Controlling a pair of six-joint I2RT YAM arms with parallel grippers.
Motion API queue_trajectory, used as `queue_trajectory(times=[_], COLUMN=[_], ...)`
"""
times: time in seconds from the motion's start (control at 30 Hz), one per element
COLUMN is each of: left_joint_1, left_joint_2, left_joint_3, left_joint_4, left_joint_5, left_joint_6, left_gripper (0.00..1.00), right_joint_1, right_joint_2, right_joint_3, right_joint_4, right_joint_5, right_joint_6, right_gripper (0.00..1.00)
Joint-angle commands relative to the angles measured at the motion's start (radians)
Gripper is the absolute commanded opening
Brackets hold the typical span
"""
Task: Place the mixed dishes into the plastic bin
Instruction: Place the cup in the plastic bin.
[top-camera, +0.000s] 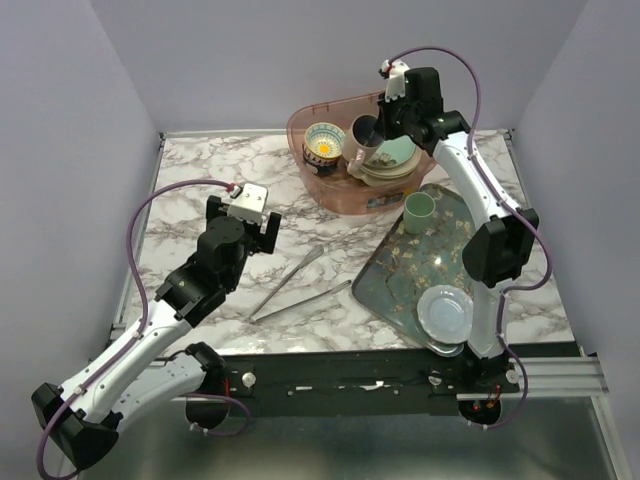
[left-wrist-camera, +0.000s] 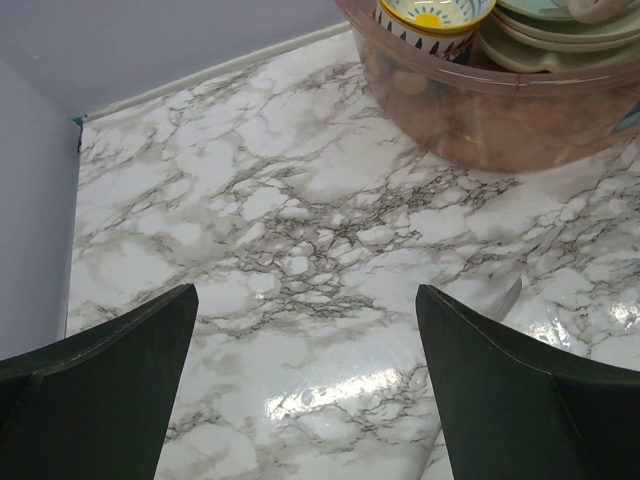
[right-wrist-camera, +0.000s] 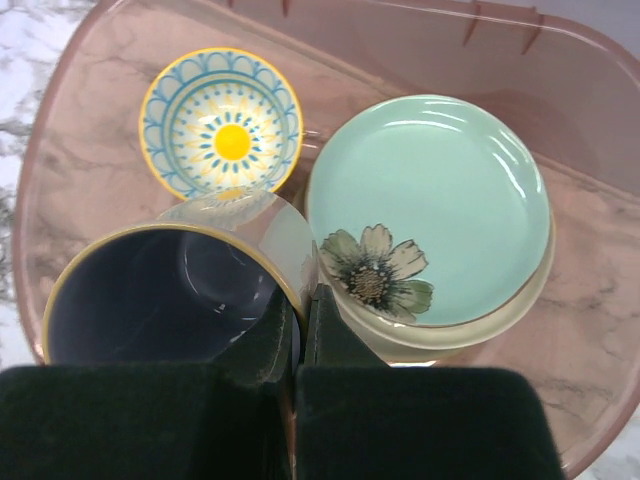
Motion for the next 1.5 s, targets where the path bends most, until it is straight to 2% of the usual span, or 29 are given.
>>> queue_trajectory(times=[0.0,0.83,1.37,1.47], left_joint_1=[0.028,0.092,0.112,0.115], left_joint_2=[-0.039,-0.033,-0.024,-0.025], left_joint_3=[-0.017,-0.034,-0.035,-0.035], left_joint_4=[0.045,0.064,0.065,0.065], left_joint_5=[0.016,0.064,0.073,0.076], left_joint_6=[0.017,0.0,-0.006,-0.007], left_gripper=[0.99,0.99,0.99,0.99], right_joint_1=[-0.031,-0.11,-0.123,-0.125], right_joint_2=[0.036,0.187,0.228,0.228], right_joint_3=[0.089,0.165,0.174,0.173], right_joint_4=[0.096,0.155,0.168,0.168], right_joint_5=[0.106,0.174,0.167,0.166], right_joint_6=[0.007,0.009,0.009,0.01], right_gripper=[0.0,0.02,0.09,0.14])
